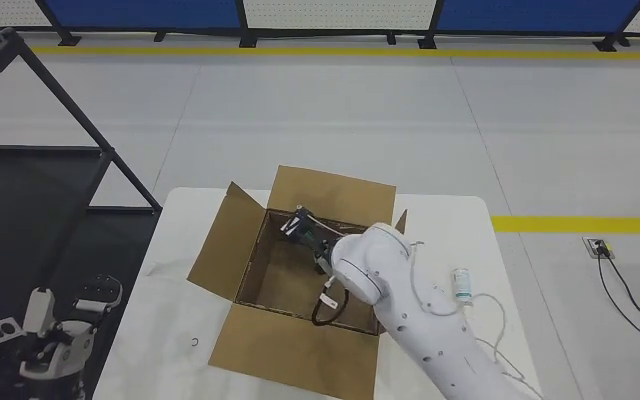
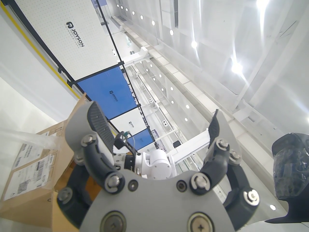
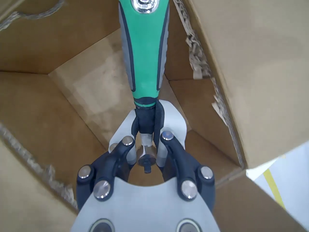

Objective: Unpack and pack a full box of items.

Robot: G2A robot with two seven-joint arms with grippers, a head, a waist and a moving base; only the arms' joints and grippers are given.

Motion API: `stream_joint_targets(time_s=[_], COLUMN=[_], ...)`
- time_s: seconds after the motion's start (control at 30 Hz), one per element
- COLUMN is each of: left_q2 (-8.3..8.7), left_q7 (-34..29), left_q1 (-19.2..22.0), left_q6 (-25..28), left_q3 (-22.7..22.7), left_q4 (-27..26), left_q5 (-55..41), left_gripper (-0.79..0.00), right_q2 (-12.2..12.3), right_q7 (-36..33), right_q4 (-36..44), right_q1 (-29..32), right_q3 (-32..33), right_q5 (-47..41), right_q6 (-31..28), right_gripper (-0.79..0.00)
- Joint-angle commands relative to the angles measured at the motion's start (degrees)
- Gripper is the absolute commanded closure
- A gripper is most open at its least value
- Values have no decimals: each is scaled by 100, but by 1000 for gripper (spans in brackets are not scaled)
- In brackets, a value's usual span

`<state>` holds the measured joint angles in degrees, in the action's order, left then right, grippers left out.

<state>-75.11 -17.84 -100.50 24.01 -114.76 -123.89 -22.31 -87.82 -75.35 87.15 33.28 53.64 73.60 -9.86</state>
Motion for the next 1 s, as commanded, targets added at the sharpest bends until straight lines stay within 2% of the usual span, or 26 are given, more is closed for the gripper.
stream_joint_targets(time_s=[0.0, 0.3, 0.63, 0.77, 0.97], left_q2=[1, 6, 16, 21, 26], left_q7=[3, -14, -40, -49, -42], left_q1=[25, 104, 279, 351, 409], left_q6=[-15, -104, -278, -330, -395], left_q3=[24, 105, 361, 476, 605], left_q4=[6, 35, 37, 9, -54], left_q5=[29, 125, 372, 489, 626], left_gripper=[-785, -785, -785, -785, -785], right_q2=[61, 187, 342, 365, 404], right_q7=[47, 600, 849, 1119, 904], right_q4=[643, 2371, 4750, 4750, 4750], right_q1=[319, 1078, 2463, 2669, 3052], right_q3=[210, 907, 1900, 2355, 2970], right_q5=[37, -29, -12, 20, -14], right_q6=[-57, 244, 625, 971, 1461], right_gripper=[0, 0, 0, 0, 0])
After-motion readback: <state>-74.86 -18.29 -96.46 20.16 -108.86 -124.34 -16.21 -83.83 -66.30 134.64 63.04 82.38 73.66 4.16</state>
